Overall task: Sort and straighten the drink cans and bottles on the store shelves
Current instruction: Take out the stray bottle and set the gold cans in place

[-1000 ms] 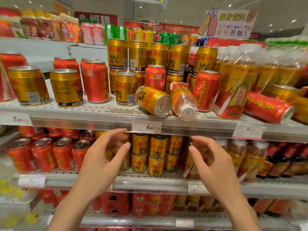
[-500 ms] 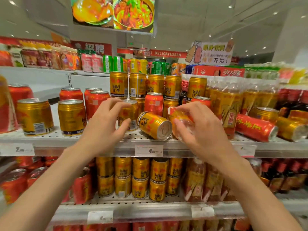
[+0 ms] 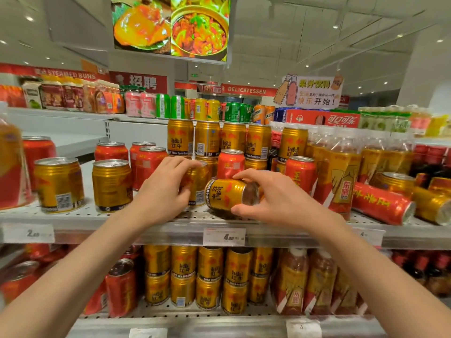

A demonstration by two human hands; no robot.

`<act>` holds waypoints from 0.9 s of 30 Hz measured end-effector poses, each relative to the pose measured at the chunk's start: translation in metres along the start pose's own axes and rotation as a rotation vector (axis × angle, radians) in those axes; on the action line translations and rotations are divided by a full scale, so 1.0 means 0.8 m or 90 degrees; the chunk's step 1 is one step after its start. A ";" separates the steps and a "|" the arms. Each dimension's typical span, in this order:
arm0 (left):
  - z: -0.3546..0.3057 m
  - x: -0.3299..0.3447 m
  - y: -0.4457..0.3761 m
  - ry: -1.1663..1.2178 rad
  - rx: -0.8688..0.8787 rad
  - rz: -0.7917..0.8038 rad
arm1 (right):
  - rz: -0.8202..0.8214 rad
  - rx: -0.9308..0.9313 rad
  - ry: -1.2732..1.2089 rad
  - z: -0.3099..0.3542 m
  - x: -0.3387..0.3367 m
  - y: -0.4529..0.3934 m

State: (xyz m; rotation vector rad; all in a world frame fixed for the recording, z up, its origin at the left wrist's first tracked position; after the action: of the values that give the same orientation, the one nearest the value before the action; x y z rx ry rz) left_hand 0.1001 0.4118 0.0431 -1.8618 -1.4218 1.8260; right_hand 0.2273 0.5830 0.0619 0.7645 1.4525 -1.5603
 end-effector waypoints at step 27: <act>-0.010 -0.005 0.005 -0.024 0.021 -0.018 | -0.040 0.042 -0.119 -0.039 -0.019 -0.003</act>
State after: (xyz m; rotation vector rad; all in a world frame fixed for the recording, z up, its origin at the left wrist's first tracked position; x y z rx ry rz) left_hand 0.1099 0.4108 0.0453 -1.7918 -1.4144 1.8682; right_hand 0.2285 0.6163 0.0719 0.5974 1.3052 -1.6876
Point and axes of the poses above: each hand's wrist, its own y-axis away from the middle knuckle, its own x-axis out of the palm, z = x × y, the point moved 6 cm from there along -y, towards the middle knuckle, and after that the axes turned 1 degree about -z, right-handed, at the moved point
